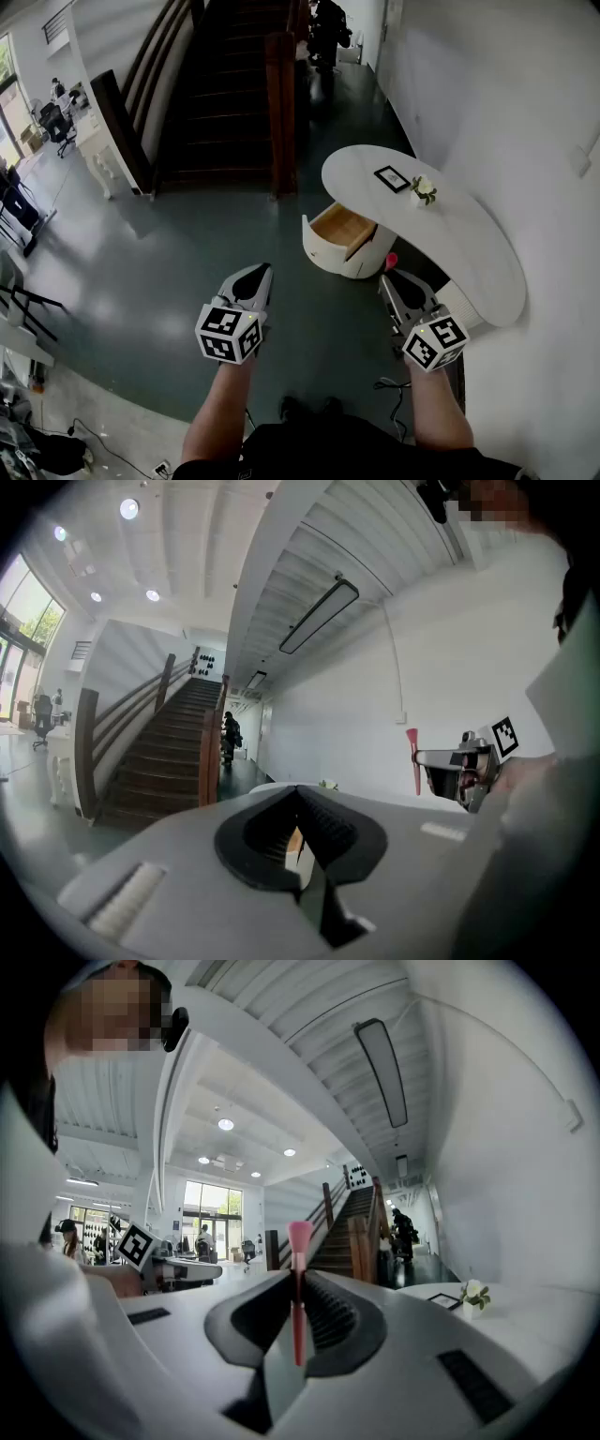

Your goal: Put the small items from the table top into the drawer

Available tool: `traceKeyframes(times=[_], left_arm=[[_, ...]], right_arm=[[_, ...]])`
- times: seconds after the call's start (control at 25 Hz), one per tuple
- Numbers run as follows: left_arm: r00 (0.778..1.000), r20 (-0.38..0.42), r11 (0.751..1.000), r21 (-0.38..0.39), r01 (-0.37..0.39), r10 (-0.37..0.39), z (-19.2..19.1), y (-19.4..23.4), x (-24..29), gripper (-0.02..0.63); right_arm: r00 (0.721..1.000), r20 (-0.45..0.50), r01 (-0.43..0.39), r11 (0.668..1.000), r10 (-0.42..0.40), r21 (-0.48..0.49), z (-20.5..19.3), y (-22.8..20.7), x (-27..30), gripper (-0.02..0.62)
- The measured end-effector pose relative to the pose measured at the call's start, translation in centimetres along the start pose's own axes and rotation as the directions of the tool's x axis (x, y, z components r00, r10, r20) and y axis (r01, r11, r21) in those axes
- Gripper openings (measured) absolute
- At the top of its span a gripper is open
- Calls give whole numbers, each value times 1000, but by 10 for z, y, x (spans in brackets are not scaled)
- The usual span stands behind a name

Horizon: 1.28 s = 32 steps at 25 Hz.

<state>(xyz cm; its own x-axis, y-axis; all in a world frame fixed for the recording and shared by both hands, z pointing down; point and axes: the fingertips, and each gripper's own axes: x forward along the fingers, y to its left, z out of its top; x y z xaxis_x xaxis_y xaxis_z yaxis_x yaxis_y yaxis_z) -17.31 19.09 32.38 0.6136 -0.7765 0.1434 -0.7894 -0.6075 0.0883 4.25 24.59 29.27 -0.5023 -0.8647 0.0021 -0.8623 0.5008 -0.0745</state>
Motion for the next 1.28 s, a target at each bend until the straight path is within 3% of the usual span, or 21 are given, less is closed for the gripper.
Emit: traceKeyframes(times=[0.44,0.72,0.96,1.28], left_arm=[[999,-20,999,-13,-36,35,-3,-10,11,11],[1000,-15,1000,13,-21,21,4,-40,26,11],[999,-29,1000,17,-13,13,0,-62,38,11],[999,-46,1000,11,0,1,-9,-56,63,11]], right_arm=[[1000,13,20,999,-21,30,-3,-22,-5,52],[997,46,-56,997,53,47,4,-30,-22,53],[999,45,-33,997,30,64,3,-56,-40,52],[1000,8,-3,994,2,107,-13,-78,-35,53]])
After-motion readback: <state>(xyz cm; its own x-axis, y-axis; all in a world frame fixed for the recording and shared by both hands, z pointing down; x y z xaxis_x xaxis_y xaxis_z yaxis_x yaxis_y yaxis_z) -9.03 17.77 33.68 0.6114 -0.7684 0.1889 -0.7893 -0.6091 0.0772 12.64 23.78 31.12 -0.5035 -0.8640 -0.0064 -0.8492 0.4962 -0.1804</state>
